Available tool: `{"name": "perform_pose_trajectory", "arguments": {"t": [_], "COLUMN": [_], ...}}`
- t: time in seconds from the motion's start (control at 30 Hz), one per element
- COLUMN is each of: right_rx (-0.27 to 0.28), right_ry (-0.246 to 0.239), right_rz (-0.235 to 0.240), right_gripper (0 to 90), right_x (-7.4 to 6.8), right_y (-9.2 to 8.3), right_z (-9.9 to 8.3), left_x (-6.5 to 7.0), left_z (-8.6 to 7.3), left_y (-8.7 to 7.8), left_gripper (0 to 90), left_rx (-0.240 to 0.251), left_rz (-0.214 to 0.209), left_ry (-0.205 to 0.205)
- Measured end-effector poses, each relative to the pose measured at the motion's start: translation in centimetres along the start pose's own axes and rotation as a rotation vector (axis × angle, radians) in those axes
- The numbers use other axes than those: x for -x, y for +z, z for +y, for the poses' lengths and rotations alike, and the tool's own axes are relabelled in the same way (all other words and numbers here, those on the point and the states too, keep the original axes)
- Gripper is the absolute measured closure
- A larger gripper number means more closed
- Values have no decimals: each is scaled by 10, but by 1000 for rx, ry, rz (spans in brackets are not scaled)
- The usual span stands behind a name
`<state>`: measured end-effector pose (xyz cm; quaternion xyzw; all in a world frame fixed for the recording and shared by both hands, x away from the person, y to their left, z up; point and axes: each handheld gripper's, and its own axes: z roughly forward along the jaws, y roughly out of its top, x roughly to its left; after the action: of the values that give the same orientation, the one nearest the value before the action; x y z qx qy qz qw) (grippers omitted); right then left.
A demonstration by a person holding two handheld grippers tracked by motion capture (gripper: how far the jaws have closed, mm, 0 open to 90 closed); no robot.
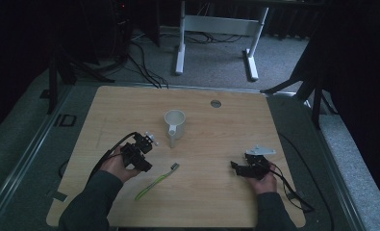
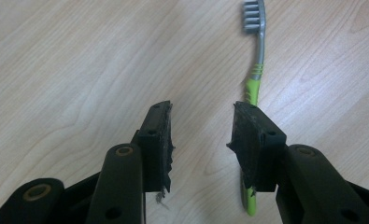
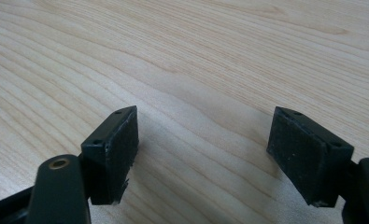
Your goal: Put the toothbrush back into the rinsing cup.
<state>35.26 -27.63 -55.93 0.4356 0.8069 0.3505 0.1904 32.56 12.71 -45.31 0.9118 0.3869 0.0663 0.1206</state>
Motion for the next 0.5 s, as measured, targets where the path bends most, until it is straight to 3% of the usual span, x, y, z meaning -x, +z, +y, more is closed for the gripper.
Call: {"name": "perform_pose_trajectory", "arguments": {"t": [0.5], "right_rx": [0], "right_ry": [1], "right_rz": [0], "right_gripper": [242], "right_x": [0], "right_y": [0], "right_z": [0], "left_x": [12], "left_z": [14], "left_y": [21], "left_gripper": [595], "left_rx": [-87], "left_rz": [-33], "left_ry": [14]}}
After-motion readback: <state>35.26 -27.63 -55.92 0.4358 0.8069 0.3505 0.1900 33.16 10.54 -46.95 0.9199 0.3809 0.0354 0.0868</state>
